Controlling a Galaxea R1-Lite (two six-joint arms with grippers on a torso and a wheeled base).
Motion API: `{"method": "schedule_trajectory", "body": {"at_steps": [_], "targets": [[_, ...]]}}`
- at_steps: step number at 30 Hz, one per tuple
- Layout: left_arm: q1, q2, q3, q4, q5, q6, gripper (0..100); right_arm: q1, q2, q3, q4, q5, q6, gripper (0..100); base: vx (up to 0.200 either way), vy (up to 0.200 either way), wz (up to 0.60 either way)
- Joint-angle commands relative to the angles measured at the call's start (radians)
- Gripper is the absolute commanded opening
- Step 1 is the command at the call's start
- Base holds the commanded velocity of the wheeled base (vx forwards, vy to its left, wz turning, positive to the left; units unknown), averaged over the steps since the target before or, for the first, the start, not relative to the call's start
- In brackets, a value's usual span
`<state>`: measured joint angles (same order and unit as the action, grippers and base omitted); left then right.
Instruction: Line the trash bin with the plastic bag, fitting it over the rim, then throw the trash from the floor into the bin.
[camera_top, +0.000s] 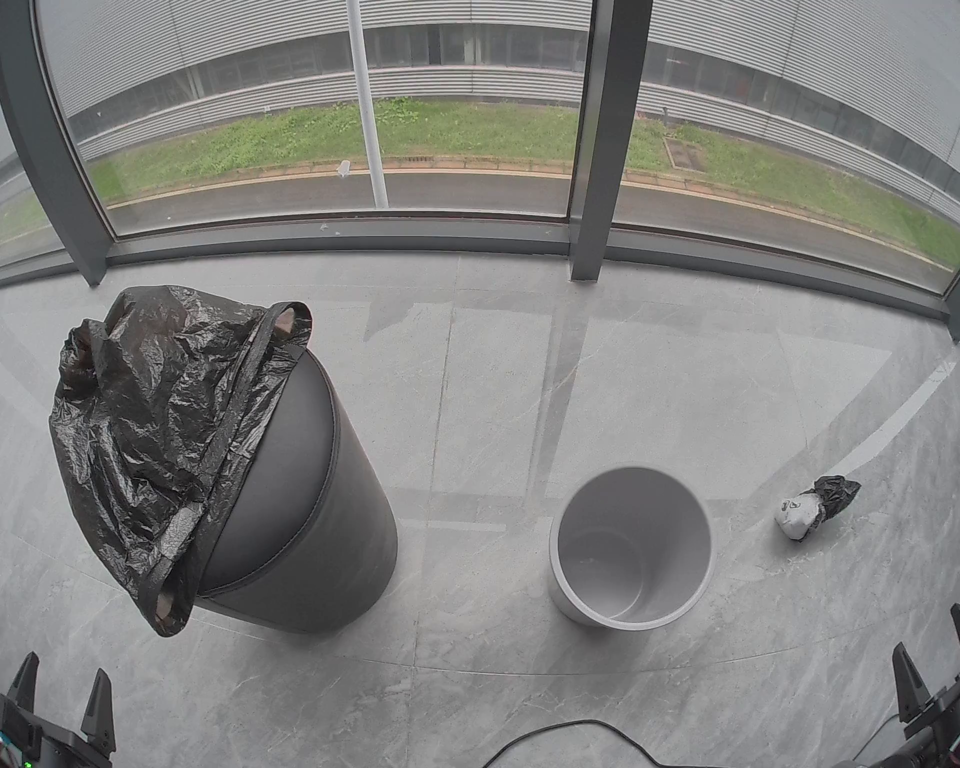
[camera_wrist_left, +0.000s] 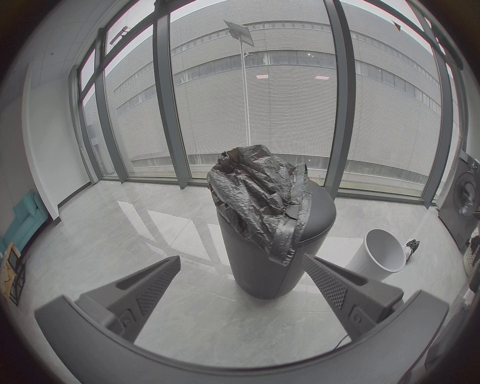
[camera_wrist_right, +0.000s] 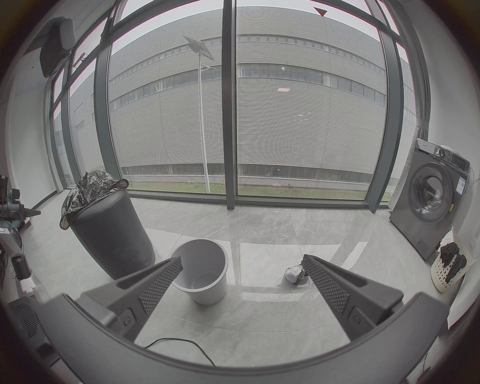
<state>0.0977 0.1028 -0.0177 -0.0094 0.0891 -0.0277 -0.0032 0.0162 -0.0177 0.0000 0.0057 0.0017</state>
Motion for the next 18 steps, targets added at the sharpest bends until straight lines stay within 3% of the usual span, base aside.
{"method": "schedule_trajectory", "body": {"at_steps": [1,3,18], "targets": [[0.001,0.0,0.018,0.0,0.0,0.002,100,0.0,-0.012,0.018,0.0,0.0,0.0,100,0.0,0.2,0.0],[0.001,0.002,0.018,0.0,0.0,0.003,100,0.0,-0.012,0.018,-0.002,0.0,0.0,100,0.0,0.2,0.0],[0.001,0.002,0.018,0.003,-0.009,0.02,100,0.0,-0.012,0.018,-0.002,0.002,-0.006,100,0.0,0.0,0.0]]}}
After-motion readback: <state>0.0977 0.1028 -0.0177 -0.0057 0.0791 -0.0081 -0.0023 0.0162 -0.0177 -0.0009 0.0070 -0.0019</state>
